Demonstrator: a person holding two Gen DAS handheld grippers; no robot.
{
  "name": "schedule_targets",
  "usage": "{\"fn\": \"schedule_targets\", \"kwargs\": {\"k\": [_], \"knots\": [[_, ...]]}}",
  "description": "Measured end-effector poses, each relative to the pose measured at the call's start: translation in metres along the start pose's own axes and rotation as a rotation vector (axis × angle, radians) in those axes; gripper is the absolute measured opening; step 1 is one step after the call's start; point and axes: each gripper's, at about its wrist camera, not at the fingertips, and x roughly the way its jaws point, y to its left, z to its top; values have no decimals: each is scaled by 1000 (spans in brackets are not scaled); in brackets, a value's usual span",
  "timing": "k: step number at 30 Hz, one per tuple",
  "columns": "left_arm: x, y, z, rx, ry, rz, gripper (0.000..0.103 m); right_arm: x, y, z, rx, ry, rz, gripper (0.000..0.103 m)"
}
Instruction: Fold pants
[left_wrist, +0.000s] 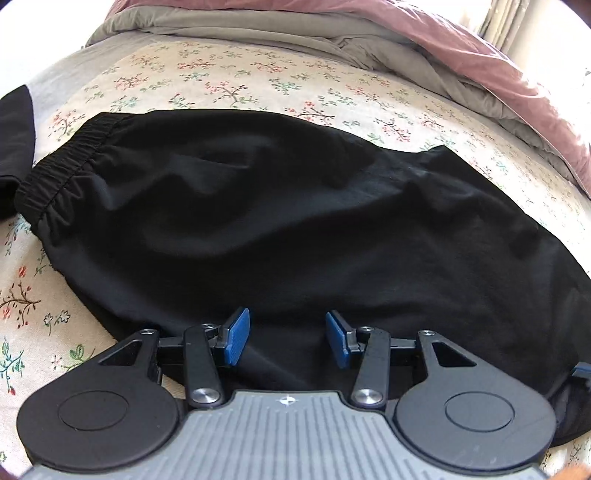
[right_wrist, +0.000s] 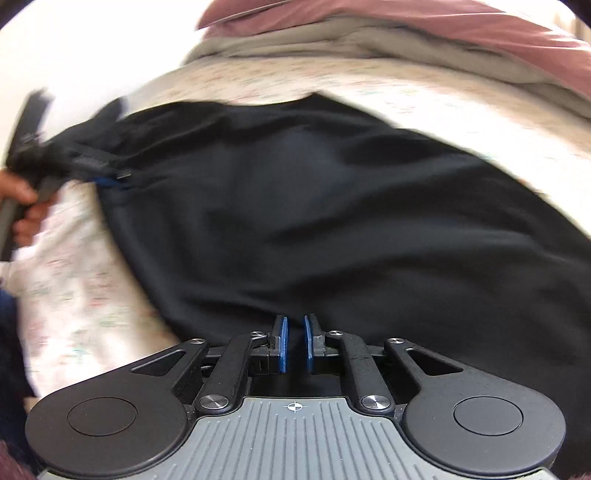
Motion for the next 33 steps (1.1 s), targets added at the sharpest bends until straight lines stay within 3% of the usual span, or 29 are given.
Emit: {"fn": "schedule_targets", "kwargs": {"k": [6,11,12,14,16,19,21,22,23,25,27,28,30,32,33], "knots": [[2,1,-2,14,-8,21,57,-40,-128,-25,291,-68,-208,9],[-2,1,-4,0,-10,31,57,-80,-226,-57,558,-141,-441,11],[-4,2,-3,-35,-16,18,57,-88,-241,-62,609,-159,-491,14],[-12,5,-2,-91,-36,-77,59,-104,-267,-72,689,-189,-574,14],[-17,-3,0,-65,-66,-122,65,-116,-285,-82,753,-222,-599,14],[-10,-22,0,5,-59,-82,66,-118,-298,-88,753,-249,-553,15],[-1,-26,1,-9,-25,-84,66,-111,-296,-79,685,-229,-571,15],[2,-28,1,-16,-18,-80,66,-104,-296,-73,657,-219,-594,19],[3,-30,2,-9,-20,-71,66,-99,-296,-71,644,-215,-607,32],[3,-35,2,12,-30,-55,66,-97,-299,-70,641,-214,-636,48],[4,-37,3,19,-28,-55,66,-102,-302,-71,643,-228,-636,49],[5,-35,1,22,-29,-55,66,-101,-304,-72,650,-239,-622,48],[6,-34,1,21,-28,-59,66,-97,-305,-71,627,-234,-613,18],[6,-30,1,8,-29,-61,66,-95,-301,-66,595,-220,-628,6],[5,-29,1,2,-30,-60,66,-96,-297,-61,572,-212,-650,6]]}}
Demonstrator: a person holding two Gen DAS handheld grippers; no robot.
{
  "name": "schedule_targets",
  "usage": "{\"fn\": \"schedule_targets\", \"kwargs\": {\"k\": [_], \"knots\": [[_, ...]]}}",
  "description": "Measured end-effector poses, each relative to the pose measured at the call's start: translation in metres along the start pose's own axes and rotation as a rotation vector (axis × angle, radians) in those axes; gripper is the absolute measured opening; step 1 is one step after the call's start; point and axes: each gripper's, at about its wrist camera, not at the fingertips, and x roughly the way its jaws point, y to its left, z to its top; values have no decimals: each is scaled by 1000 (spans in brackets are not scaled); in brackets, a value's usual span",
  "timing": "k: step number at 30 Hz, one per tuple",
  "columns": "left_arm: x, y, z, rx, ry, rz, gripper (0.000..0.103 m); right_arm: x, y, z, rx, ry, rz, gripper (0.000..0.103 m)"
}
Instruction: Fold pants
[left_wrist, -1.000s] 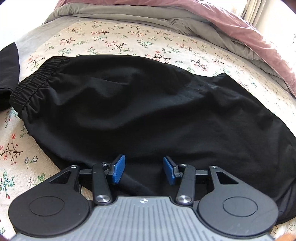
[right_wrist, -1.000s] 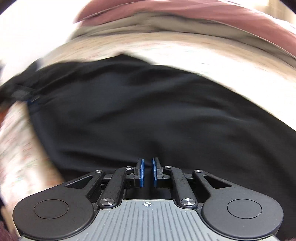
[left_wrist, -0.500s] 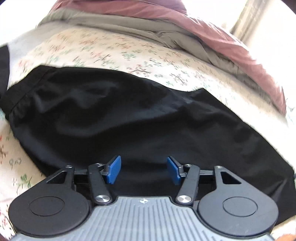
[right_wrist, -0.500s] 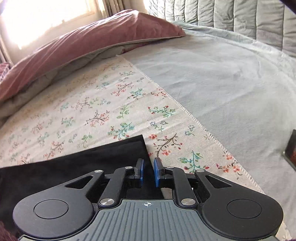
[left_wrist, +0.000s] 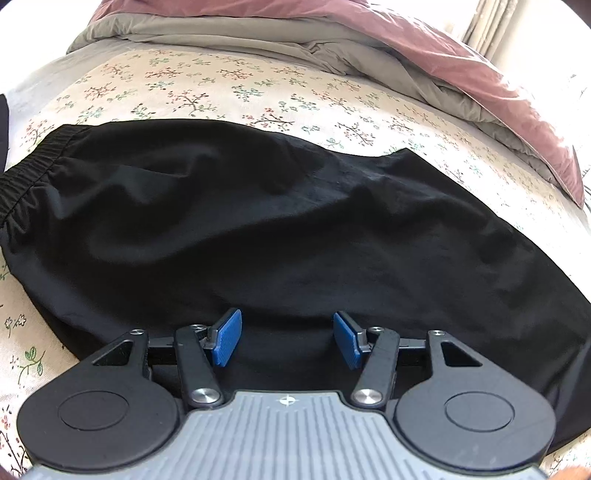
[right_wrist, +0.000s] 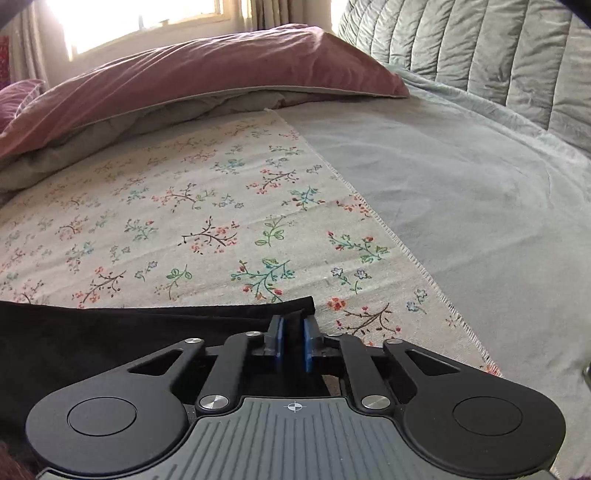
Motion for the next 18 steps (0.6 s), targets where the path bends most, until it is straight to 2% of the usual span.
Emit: {"fn": "schedule_targets", "kwargs": {"k": [5,9,12,13,15,18], "knots": [[-2,5,0,-30,-6,53,66,-10,4,10,-2,-49,-43,4],[-1,7,0,-32,0,62,66,2,12,4,-65,-51,-193,0],[-2,7,2,-40,0,56,66,7,9,2,-48,-19,-152,0],[-4,9,1,-51,-2,48,66,6,10,3,-46,-20,-174,0],[-7,9,3,-70,-20,25,66,-6,11,7,-23,-37,-182,8],[-16,-3,3,-28,-61,-6,66,-35,19,15,16,-73,-61,9]]}}
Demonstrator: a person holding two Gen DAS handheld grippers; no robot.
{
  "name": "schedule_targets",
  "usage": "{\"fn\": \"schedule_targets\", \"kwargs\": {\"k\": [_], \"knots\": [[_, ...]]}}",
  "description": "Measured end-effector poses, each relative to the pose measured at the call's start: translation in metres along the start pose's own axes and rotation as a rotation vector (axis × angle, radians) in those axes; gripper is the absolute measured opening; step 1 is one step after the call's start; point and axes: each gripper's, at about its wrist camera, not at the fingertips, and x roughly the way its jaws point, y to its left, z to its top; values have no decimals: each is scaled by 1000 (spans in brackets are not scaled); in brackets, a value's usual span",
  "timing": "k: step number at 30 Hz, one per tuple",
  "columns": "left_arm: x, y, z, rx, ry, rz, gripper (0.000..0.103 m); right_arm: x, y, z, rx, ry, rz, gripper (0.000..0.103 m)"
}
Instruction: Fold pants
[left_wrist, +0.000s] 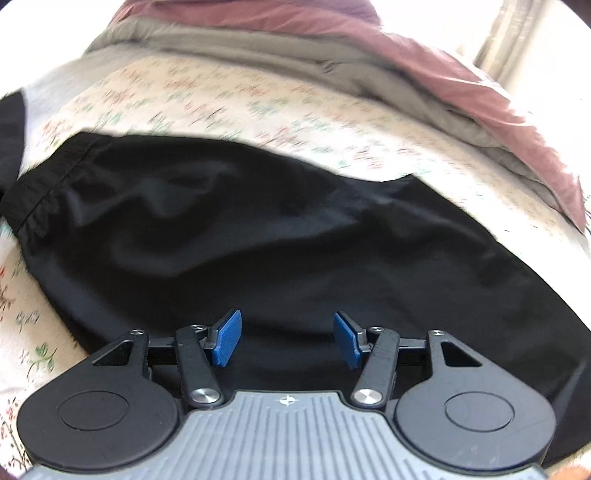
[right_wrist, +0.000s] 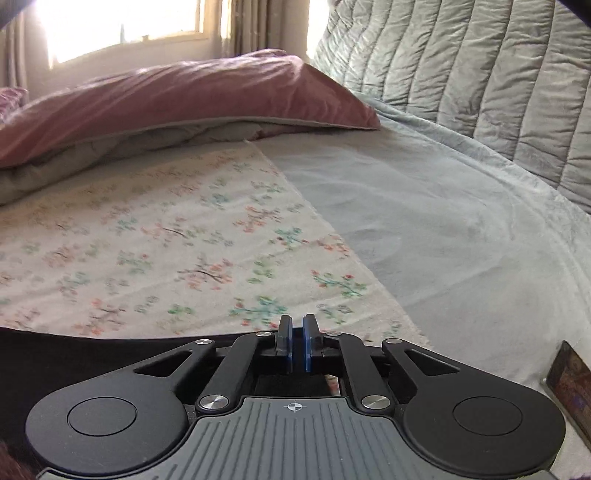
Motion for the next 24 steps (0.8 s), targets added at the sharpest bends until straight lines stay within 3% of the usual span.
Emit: {"fn": "schedule_targets", "kwargs": {"k": [5,9,10,13,15,17,19,21,24], "knots": [[1,-33,-12,86,23,-73,66,-45,67,-24,-274,36,237,12],[10,-57,-27,182,69,-68,66,-58,118,-66,-448,198,403,15],[12,-61,-33,215,80,-47,66,-59,128,-78,-506,245,424,20],[11,-73,-46,308,51,28,68,-74,136,-99,-621,220,394,21],[8,-72,-49,312,51,39,68,-77,121,-97,-558,261,416,24],[6,-68,-49,309,55,39,68,-79,95,-94,-497,269,383,49],[5,-66,-49,299,58,39,68,-82,64,-92,-408,238,287,58],[4,-64,-46,278,54,43,68,-85,24,-87,-227,221,234,58],[-3,-67,-43,222,15,4,68,-97,-40,-88,113,195,235,58]]}}
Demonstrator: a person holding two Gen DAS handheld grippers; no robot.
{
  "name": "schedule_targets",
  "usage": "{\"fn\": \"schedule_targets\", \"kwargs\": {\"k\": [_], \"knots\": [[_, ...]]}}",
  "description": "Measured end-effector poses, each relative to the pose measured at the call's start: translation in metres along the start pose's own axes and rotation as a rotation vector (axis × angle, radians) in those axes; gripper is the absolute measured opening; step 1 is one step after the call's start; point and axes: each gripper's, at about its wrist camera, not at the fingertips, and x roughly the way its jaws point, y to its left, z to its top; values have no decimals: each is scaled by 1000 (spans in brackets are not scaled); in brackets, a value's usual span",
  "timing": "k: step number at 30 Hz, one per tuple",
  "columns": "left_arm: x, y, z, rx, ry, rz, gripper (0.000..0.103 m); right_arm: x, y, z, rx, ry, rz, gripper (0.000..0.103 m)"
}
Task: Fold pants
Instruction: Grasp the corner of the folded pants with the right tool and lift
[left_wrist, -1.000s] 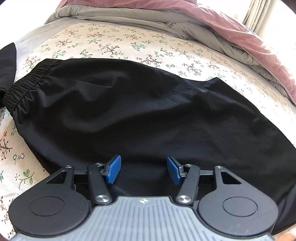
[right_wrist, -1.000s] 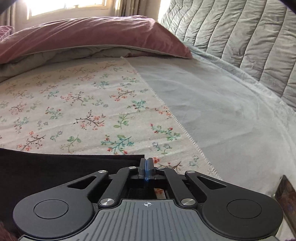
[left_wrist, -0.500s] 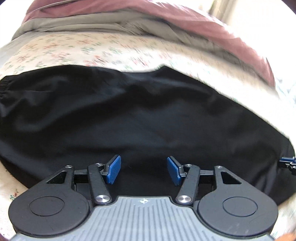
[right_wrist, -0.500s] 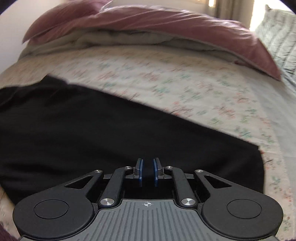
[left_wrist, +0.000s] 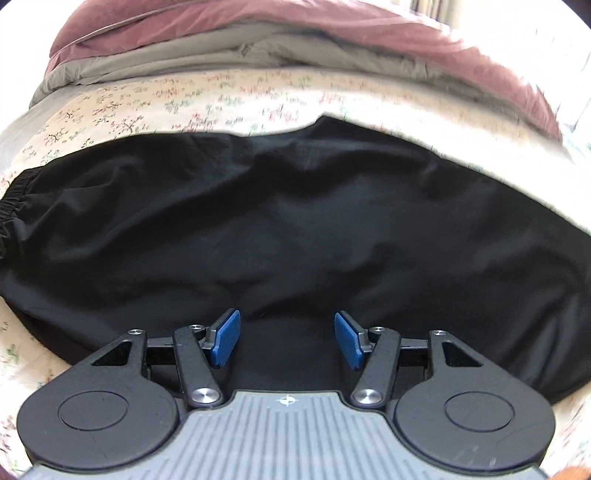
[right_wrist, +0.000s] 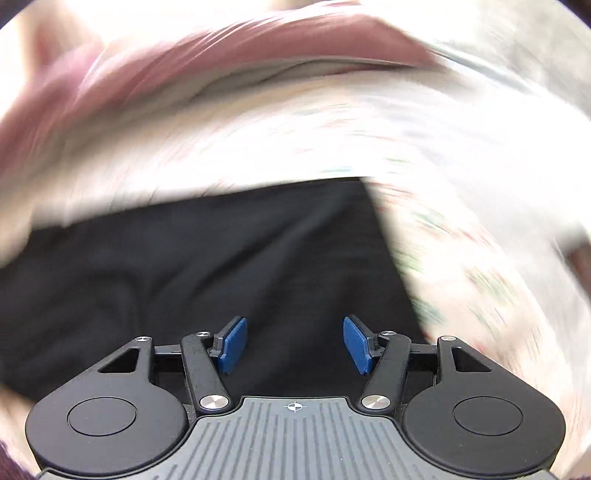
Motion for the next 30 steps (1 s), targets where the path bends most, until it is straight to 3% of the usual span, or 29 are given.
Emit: {"fn": "schedule_targets", "kwargs": {"k": [2,4,11,16,25,27,29,30], "knots": [[-10,-11,3,17,-61,-37,68,-13,-34,-8,212,-9,58,60],[-17,-27,2,73,-94,-73,68,-19,-53,-22,318,4,126,60],[10,-56,-8,124,18,-80,68,-13,-64,-49,354,86,122,59],[9,-65,-3,121,2,-95,68,4,-69,-38,394,93,119,60],[19,-82,-8,135,-45,-140,68,9,-74,-32,616,29,84,58],[21,-82,-7,136,-48,-137,68,9,-75,-32,676,0,75,51],[22,-81,-4,119,-45,-140,68,10,-75,-32,716,-17,70,16],[21,-80,-3,106,-41,-144,68,12,-73,-31,728,-14,64,13]]}}
